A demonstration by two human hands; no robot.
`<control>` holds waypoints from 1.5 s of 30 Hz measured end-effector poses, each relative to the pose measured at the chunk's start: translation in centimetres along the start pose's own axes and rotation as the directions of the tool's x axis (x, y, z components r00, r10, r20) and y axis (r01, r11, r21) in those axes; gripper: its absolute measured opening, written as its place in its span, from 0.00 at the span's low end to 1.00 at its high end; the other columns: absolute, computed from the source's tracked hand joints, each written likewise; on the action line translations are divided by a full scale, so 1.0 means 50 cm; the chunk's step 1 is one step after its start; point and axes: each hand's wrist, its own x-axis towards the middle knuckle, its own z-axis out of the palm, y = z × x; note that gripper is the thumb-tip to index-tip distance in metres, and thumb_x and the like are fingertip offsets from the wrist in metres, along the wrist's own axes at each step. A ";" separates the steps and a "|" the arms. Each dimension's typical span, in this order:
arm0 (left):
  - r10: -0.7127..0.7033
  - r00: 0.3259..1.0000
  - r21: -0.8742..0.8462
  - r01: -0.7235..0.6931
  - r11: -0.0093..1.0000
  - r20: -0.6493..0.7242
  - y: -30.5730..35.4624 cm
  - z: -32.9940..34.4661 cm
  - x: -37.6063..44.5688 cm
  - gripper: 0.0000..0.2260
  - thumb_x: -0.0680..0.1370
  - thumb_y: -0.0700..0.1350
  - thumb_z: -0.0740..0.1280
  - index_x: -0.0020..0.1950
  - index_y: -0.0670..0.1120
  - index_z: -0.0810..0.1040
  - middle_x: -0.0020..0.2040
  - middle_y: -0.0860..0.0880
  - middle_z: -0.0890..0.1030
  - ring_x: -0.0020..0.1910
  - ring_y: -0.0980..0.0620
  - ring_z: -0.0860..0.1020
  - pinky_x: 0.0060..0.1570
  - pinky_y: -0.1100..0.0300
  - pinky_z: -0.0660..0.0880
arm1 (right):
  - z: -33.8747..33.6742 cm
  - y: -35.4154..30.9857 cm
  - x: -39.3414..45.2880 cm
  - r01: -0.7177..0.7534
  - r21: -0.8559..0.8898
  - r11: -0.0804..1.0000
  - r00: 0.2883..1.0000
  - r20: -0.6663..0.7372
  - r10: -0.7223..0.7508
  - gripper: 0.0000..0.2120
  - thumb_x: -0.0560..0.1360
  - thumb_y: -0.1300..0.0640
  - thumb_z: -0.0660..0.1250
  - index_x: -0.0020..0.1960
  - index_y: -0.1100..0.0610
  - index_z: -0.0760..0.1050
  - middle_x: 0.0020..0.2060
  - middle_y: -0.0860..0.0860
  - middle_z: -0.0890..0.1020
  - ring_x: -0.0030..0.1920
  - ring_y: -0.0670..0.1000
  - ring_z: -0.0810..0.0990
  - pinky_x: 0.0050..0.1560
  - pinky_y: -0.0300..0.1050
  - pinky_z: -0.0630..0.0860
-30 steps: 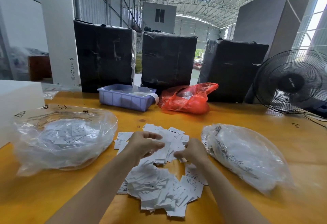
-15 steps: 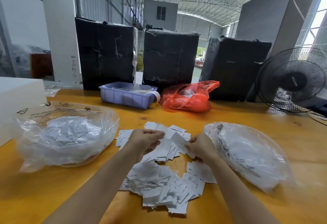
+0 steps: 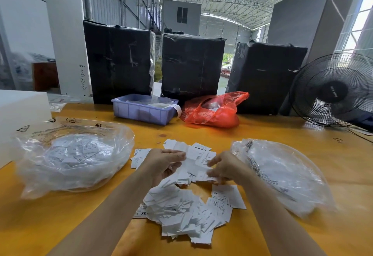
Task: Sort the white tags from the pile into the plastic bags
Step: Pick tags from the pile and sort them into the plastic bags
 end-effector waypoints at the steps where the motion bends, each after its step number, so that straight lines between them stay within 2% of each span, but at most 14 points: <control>1: 0.000 1.000 0.004 0.000 1.000 -0.001 0.000 -0.001 0.000 0.03 0.71 0.32 0.72 0.43 0.37 0.81 0.35 0.44 0.80 0.29 0.53 0.73 0.25 0.68 0.70 | -0.001 0.000 0.000 -0.001 -0.048 0.999 1.000 -0.004 0.001 0.21 0.68 0.64 0.75 0.59 0.65 0.76 0.34 0.52 0.77 0.31 0.47 0.72 0.31 0.39 0.70; 4: 0.006 1.000 0.080 -0.005 0.997 -0.022 -0.003 -0.001 0.001 0.06 0.71 0.32 0.72 0.45 0.41 0.81 0.37 0.45 0.81 0.32 0.52 0.75 0.26 0.67 0.70 | -0.019 -0.005 -0.005 0.008 -0.172 0.985 0.999 -0.038 -0.015 0.25 0.66 0.61 0.77 0.60 0.66 0.75 0.32 0.51 0.75 0.31 0.47 0.71 0.31 0.39 0.70; 7: 0.013 0.999 0.106 -0.009 0.994 -0.038 -0.006 0.001 0.001 0.06 0.71 0.34 0.73 0.44 0.43 0.82 0.35 0.47 0.82 0.31 0.54 0.75 0.25 0.68 0.69 | -0.042 -0.022 -0.014 0.149 -0.044 0.988 0.987 -0.057 -0.151 0.16 0.67 0.63 0.76 0.54 0.63 0.79 0.34 0.52 0.80 0.33 0.46 0.77 0.28 0.33 0.70; 10: 0.028 0.999 0.097 -0.024 0.995 -0.040 -0.005 0.004 -0.002 0.03 0.70 0.38 0.74 0.42 0.43 0.83 0.36 0.47 0.83 0.30 0.54 0.73 0.24 0.67 0.69 | -0.055 -0.051 -0.031 0.386 0.173 0.906 0.917 -0.178 -0.356 0.04 0.70 0.64 0.73 0.43 0.57 0.82 0.36 0.50 0.82 0.37 0.45 0.80 0.30 0.31 0.74; 13: 0.043 0.998 0.126 -0.038 0.991 -0.041 -0.003 0.006 -0.002 0.03 0.69 0.40 0.75 0.41 0.43 0.83 0.36 0.48 0.82 0.33 0.53 0.75 0.27 0.67 0.70 | -0.054 -0.076 -0.047 0.543 0.220 0.810 0.833 -0.264 -0.486 0.07 0.71 0.63 0.73 0.37 0.54 0.81 0.34 0.48 0.81 0.34 0.39 0.80 0.30 0.29 0.73; 16: 0.029 0.999 0.139 -0.024 0.990 -0.039 -0.001 0.009 -0.002 0.03 0.69 0.39 0.75 0.40 0.43 0.83 0.31 0.50 0.81 0.33 0.54 0.76 0.27 0.67 0.71 | -0.048 -0.083 -0.054 0.618 0.174 0.767 0.767 -0.348 -0.539 0.05 0.71 0.64 0.72 0.38 0.56 0.81 0.34 0.47 0.81 0.35 0.42 0.80 0.31 0.29 0.73; 19: 0.003 1.000 0.126 0.000 0.992 -0.021 0.002 0.008 -0.004 0.03 0.69 0.37 0.75 0.40 0.42 0.84 0.29 0.50 0.82 0.33 0.53 0.76 0.27 0.66 0.71 | -0.039 -0.080 -0.049 0.644 0.099 0.759 0.728 -0.386 -0.567 0.01 0.71 0.64 0.71 0.42 0.61 0.82 0.36 0.46 0.80 0.38 0.42 0.78 0.33 0.29 0.74; 23: -0.034 0.999 0.111 0.032 0.993 0.018 0.006 0.007 -0.008 0.04 0.68 0.37 0.75 0.41 0.41 0.84 0.31 0.49 0.82 0.33 0.53 0.76 0.26 0.66 0.71 | -0.033 -0.075 -0.042 0.641 0.047 0.766 0.717 -0.393 -0.576 0.03 0.71 0.63 0.72 0.44 0.62 0.82 0.36 0.45 0.80 0.38 0.42 0.79 0.35 0.29 0.74; 29: -0.041 0.997 0.127 0.033 0.991 0.061 0.005 0.008 -0.007 0.02 0.67 0.37 0.76 0.37 0.42 0.85 0.34 0.48 0.84 0.29 0.55 0.77 0.25 0.66 0.71 | -0.028 -0.073 -0.040 0.643 0.035 0.765 0.705 -0.418 -0.574 0.03 0.72 0.63 0.71 0.45 0.62 0.82 0.38 0.49 0.81 0.40 0.44 0.79 0.37 0.31 0.76; 35: -0.042 0.996 0.139 0.030 0.990 0.084 0.006 0.007 -0.006 0.03 0.67 0.37 0.76 0.35 0.43 0.85 0.35 0.48 0.84 0.29 0.55 0.77 0.25 0.66 0.70 | -0.025 -0.073 -0.042 0.639 -0.003 0.769 0.701 -0.407 -0.585 0.03 0.72 0.64 0.72 0.45 0.63 0.82 0.40 0.51 0.81 0.42 0.47 0.80 0.42 0.41 0.80; 39: -0.031 0.994 0.138 0.017 0.990 0.101 0.007 0.005 -0.008 0.02 0.68 0.37 0.76 0.37 0.42 0.86 0.37 0.47 0.84 0.30 0.54 0.77 0.25 0.66 0.69 | -0.026 -0.071 -0.039 0.652 -0.016 0.758 0.682 -0.424 -0.596 0.03 0.72 0.64 0.71 0.45 0.63 0.82 0.38 0.48 0.80 0.40 0.43 0.78 0.40 0.33 0.77; 45: -0.037 0.993 0.151 0.020 0.988 0.109 0.010 0.007 -0.012 0.03 0.68 0.37 0.75 0.40 0.43 0.85 0.41 0.45 0.85 0.32 0.53 0.77 0.27 0.66 0.70 | -0.026 -0.072 -0.041 0.656 -0.033 0.754 0.677 -0.416 -0.607 0.03 0.72 0.64 0.71 0.45 0.63 0.82 0.37 0.47 0.80 0.39 0.42 0.78 0.39 0.32 0.76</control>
